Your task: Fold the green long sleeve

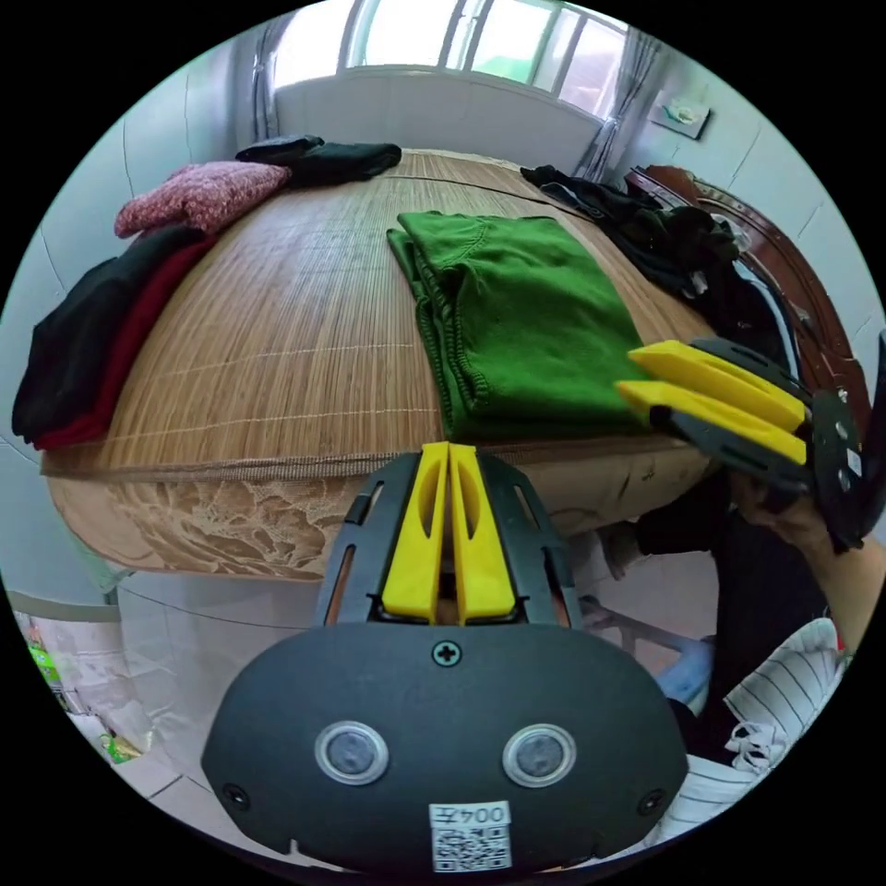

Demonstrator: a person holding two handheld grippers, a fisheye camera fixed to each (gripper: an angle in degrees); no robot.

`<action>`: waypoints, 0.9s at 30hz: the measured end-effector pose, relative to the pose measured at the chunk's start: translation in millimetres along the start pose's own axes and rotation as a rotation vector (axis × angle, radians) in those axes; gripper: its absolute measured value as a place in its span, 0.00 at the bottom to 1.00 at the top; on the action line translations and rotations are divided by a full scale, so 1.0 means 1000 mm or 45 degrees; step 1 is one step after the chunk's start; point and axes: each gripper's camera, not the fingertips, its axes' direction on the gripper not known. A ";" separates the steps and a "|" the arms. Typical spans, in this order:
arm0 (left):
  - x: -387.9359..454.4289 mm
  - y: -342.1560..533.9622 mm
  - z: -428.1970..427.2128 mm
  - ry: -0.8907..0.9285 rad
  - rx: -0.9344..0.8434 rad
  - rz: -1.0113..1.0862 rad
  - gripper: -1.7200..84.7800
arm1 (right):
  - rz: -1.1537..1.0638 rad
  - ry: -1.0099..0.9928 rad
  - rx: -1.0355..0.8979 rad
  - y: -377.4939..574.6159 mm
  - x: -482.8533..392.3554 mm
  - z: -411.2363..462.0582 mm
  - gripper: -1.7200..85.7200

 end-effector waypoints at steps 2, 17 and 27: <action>0.009 0.011 -0.006 -0.065 0.071 -0.024 0.02 | -0.181 0.041 0.014 -0.010 -0.034 0.012 0.09; -0.014 0.089 -0.020 -0.081 0.318 -0.500 0.02 | -0.204 -0.092 -0.085 0.003 -0.048 0.092 0.06; 0.046 0.004 -0.035 -0.049 0.512 -0.429 0.02 | 0.179 -0.107 0.325 0.097 0.092 0.049 0.04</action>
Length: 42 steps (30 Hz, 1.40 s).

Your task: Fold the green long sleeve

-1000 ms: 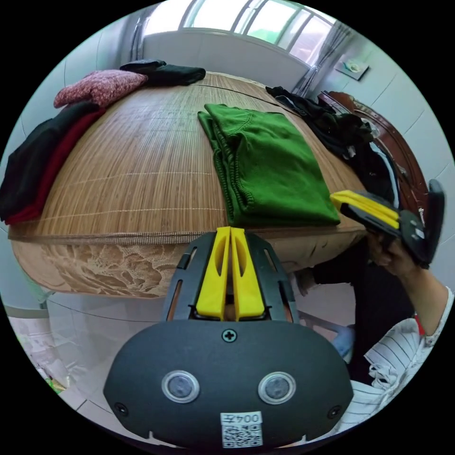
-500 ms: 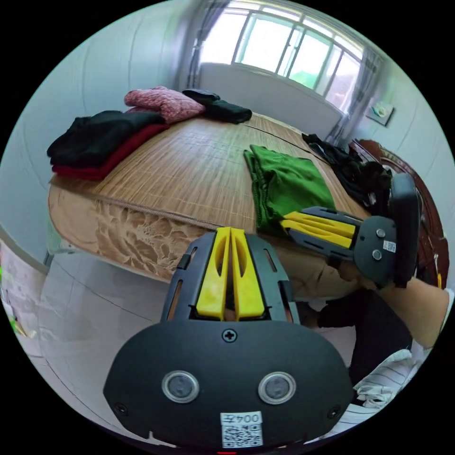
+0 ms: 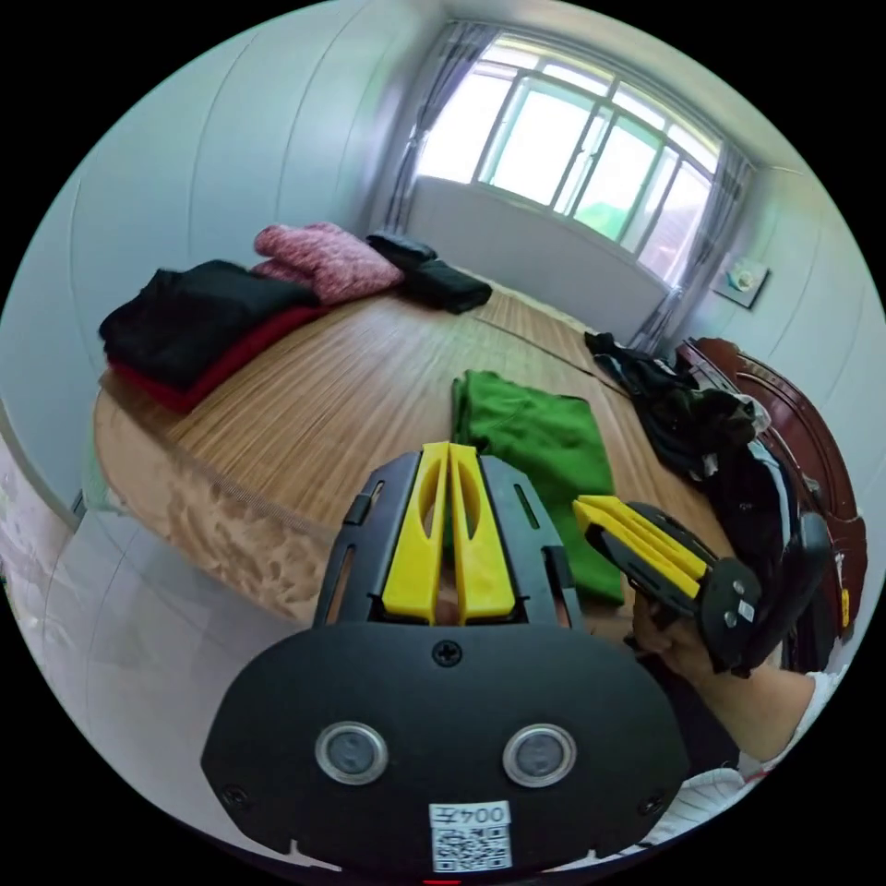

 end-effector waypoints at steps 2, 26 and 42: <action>0.047 -0.030 0.028 0.085 0.018 0.111 0.02 | 0.375 -0.099 -0.070 0.012 0.103 0.015 0.03; 0.024 -0.090 0.155 0.282 -0.219 -0.087 0.02 | 1.159 -0.958 -0.161 0.161 0.426 0.173 0.05; -0.068 -0.068 -0.023 0.353 -0.204 -0.308 0.02 | 1.014 -0.903 -0.343 0.295 0.297 0.114 0.10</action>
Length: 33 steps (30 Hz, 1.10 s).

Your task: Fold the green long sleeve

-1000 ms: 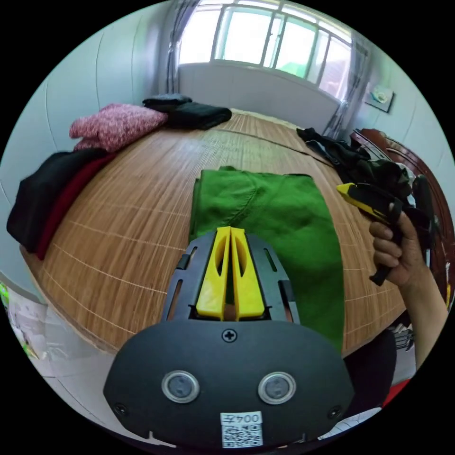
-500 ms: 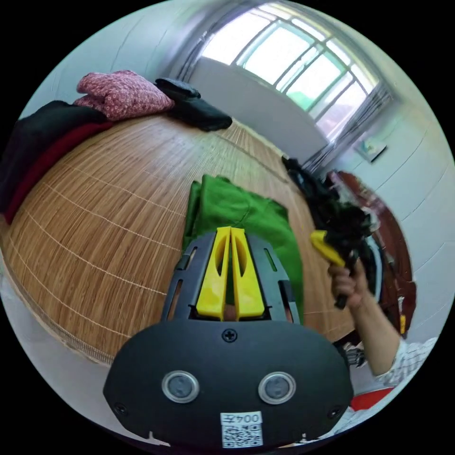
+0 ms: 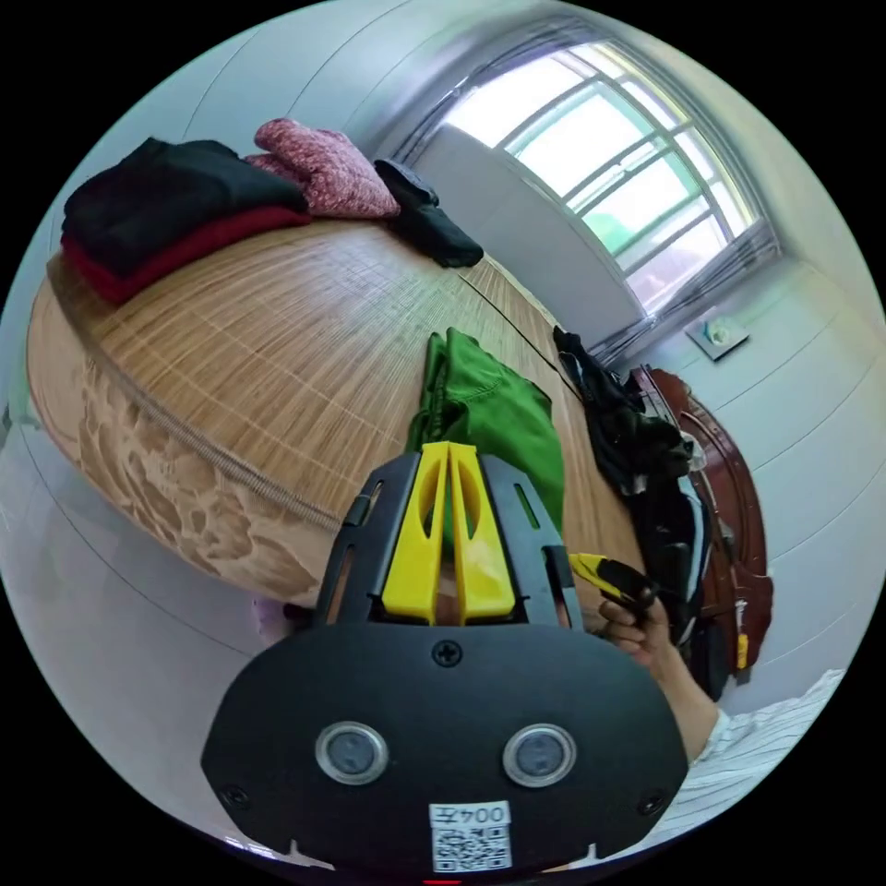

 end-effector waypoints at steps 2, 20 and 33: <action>-0.002 0.016 -0.020 0.133 -0.025 -0.089 0.02 | 0.106 -0.032 -0.013 0.012 0.023 0.002 0.11; 0.038 0.060 -0.019 0.534 -0.266 -0.395 0.11 | 0.508 -0.362 0.072 0.029 0.031 0.025 0.08; 0.095 0.051 -0.004 0.805 -0.038 -0.651 0.21 | 0.509 -0.342 0.009 0.033 -0.029 0.019 0.07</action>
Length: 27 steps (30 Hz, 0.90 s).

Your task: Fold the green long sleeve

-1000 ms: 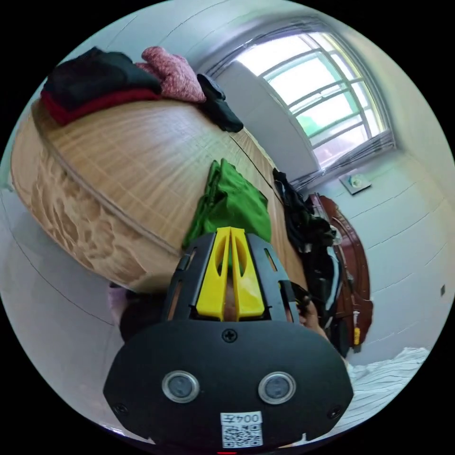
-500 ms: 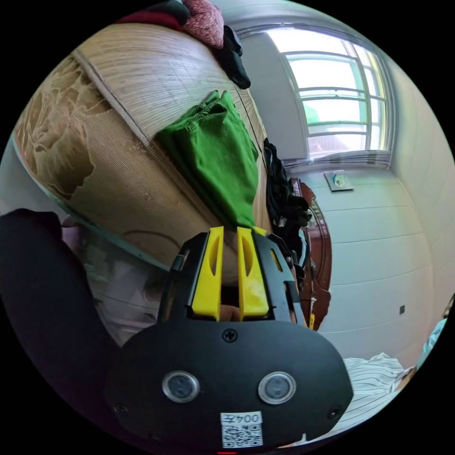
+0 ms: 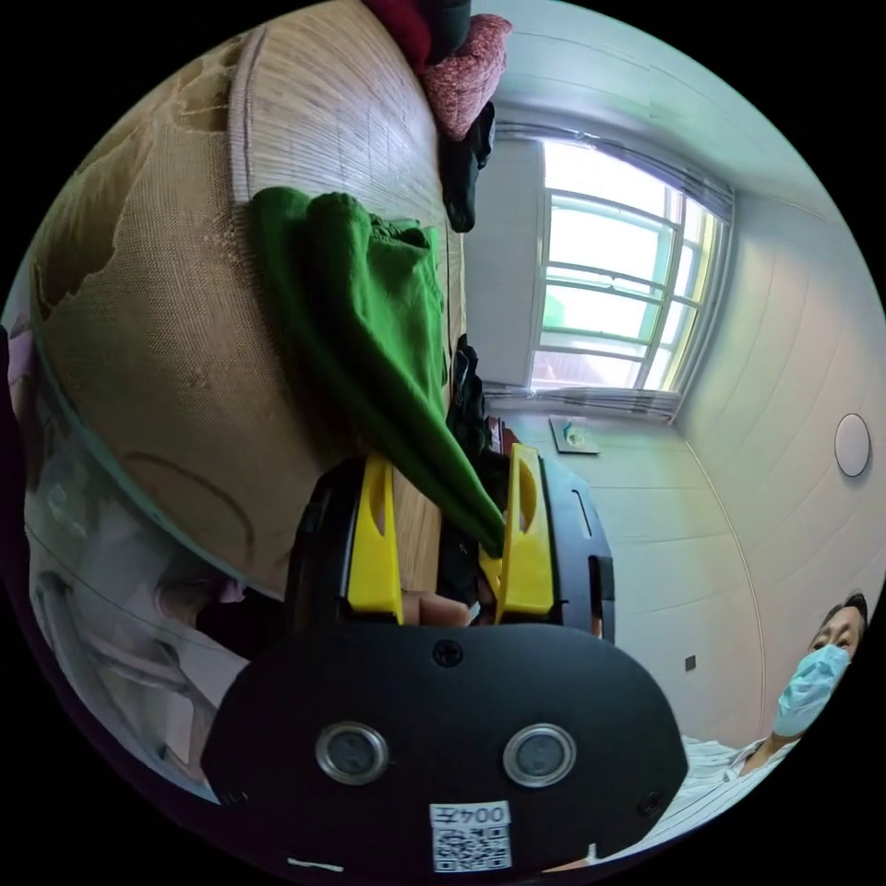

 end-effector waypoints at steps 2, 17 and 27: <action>0.007 0.000 0.002 -0.020 0.039 -0.007 0.20 | -0.013 0.019 -0.033 0.009 -0.003 0.003 0.07; 0.124 0.044 0.040 -0.350 -0.130 0.063 0.09 | 0.031 -0.014 0.094 -0.104 0.042 -0.032 0.18; 0.154 0.117 0.087 -0.329 -0.191 0.056 0.09 | 0.008 -0.020 0.085 -0.162 0.000 0.016 0.17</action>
